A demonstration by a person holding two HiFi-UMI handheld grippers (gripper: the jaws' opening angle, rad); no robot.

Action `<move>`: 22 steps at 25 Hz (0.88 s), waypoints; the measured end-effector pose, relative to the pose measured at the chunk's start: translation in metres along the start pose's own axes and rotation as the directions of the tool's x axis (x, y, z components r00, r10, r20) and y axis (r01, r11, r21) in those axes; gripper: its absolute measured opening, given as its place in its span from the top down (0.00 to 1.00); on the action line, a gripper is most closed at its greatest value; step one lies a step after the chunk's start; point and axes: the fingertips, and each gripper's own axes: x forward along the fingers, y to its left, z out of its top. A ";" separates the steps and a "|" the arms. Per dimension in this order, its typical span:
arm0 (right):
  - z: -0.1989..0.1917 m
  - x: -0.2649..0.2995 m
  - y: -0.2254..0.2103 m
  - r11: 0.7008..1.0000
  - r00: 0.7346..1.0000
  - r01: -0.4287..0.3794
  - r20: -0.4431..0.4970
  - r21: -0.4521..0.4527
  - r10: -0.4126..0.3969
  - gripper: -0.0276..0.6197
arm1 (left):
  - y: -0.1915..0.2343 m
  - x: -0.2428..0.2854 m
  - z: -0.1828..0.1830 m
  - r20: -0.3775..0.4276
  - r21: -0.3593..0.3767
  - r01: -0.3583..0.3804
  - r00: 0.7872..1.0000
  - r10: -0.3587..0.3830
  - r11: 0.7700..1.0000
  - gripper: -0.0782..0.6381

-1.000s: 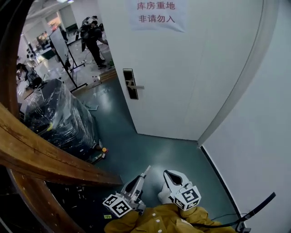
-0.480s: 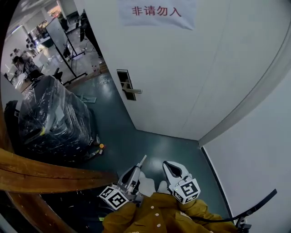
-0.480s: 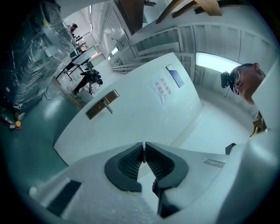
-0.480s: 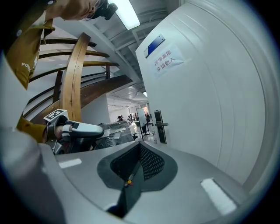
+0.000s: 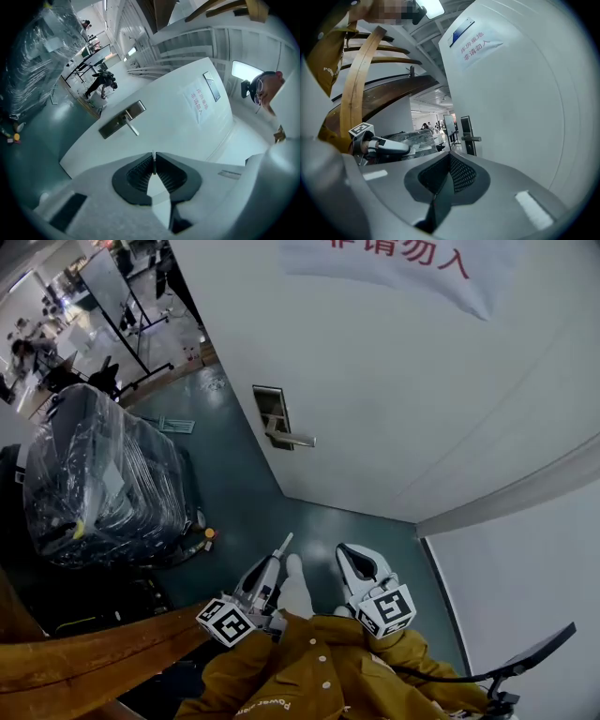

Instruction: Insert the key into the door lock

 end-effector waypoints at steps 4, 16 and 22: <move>0.021 0.060 -0.009 1.000 1.000 0.017 0.000 -0.005 -0.017 0.95 | 0.031 0.032 0.051 -0.005 -0.017 0.006 1.000 -0.006 1.000 0.85; 0.052 0.137 -0.054 0.996 1.000 0.017 -0.019 -0.083 -0.019 0.95 | 0.062 0.114 0.096 -0.020 -0.063 0.010 1.000 -0.011 0.998 0.85; 0.055 0.144 -0.073 0.997 1.000 0.005 -0.027 -0.076 -0.007 0.95 | 0.114 0.125 0.089 0.052 -0.242 -0.116 0.990 0.132 0.963 0.85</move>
